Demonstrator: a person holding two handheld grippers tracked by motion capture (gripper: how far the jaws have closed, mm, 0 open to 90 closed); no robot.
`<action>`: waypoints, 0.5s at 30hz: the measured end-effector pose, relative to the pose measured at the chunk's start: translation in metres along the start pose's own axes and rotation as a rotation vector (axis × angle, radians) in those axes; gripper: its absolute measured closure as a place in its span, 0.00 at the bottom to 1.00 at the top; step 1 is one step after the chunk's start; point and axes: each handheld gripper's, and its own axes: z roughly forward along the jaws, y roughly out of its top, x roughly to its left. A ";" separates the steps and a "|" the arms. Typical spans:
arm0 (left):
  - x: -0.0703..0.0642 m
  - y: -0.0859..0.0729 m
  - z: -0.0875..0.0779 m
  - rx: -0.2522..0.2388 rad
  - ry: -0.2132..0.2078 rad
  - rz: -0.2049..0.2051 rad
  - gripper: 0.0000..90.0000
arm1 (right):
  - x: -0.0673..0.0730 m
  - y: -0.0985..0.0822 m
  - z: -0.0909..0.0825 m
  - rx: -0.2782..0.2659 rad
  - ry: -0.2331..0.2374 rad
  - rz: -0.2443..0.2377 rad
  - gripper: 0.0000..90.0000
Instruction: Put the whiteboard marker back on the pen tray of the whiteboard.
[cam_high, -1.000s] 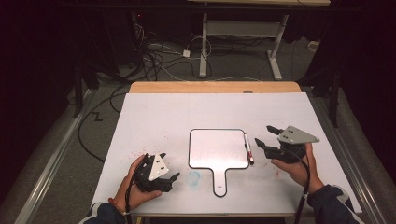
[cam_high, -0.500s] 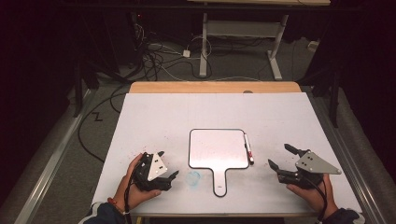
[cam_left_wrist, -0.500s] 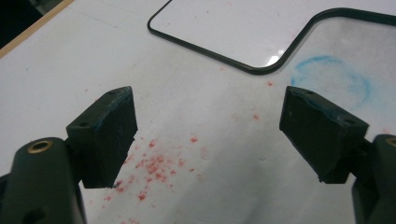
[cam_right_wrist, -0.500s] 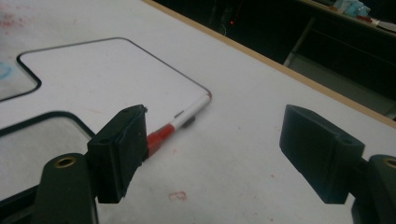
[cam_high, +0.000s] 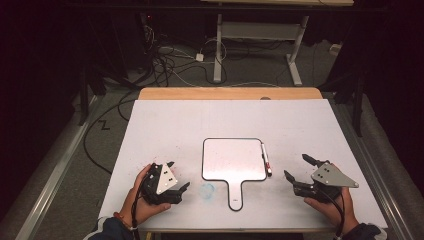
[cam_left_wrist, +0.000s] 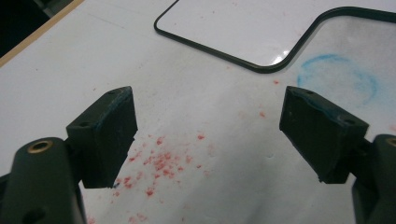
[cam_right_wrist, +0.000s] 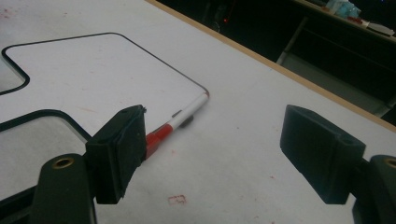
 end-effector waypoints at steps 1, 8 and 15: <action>0.000 0.000 0.000 0.001 0.000 0.000 0.20 | 0.001 0.000 0.001 0.002 -0.001 -0.001 0.26; 0.000 0.001 0.002 0.005 0.000 0.005 0.20 | 0.008 0.000 0.002 0.016 -0.015 -0.059 0.26; 0.001 0.003 0.008 0.015 -0.007 0.014 0.20 | 0.006 -0.001 0.001 0.014 -0.022 -0.047 0.26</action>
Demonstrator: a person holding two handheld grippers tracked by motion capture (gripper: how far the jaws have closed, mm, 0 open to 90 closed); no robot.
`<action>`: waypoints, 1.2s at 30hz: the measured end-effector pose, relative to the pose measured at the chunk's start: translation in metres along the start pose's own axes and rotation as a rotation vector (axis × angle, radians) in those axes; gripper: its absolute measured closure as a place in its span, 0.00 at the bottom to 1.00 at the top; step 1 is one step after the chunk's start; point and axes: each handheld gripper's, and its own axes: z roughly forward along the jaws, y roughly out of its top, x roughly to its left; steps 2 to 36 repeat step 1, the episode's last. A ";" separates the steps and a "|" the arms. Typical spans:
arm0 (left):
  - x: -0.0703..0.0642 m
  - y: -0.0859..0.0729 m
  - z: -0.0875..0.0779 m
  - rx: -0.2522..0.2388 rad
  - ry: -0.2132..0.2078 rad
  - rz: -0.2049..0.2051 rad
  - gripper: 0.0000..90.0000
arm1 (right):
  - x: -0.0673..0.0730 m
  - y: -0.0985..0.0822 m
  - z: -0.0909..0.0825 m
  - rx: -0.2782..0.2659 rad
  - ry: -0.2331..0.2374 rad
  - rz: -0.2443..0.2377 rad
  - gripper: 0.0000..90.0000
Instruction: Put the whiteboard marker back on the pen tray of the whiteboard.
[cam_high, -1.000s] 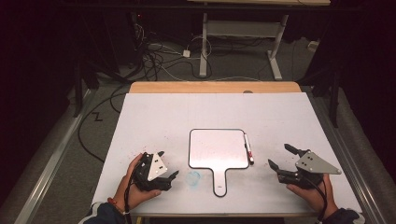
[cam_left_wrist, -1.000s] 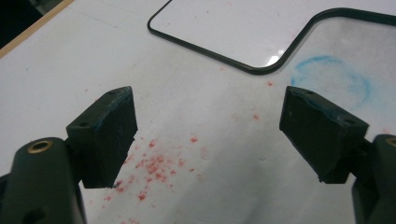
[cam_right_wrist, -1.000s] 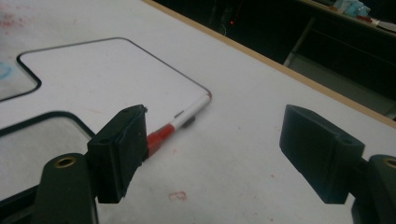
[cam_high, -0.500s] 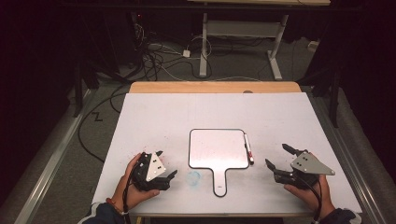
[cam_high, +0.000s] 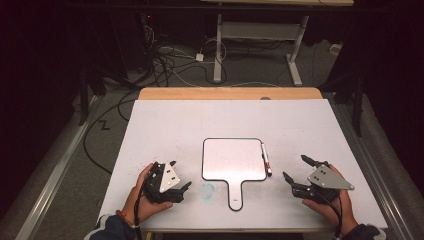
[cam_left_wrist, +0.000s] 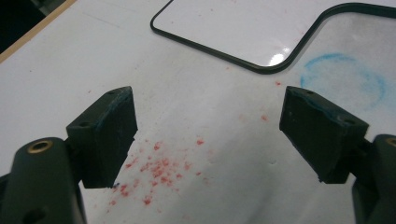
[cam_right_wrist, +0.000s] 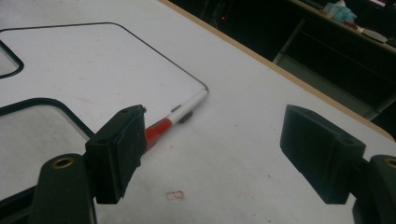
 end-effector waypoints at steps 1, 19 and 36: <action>0.000 0.000 0.000 0.000 0.000 0.000 0.20 | 0.000 0.000 0.000 0.001 -0.002 -0.001 0.26; 0.000 0.000 0.000 0.000 0.000 0.000 0.20 | 0.000 0.000 0.000 0.001 -0.002 -0.001 0.26; 0.000 0.000 0.000 0.000 0.000 0.000 0.20 | 0.000 0.000 0.000 0.001 -0.002 -0.001 0.26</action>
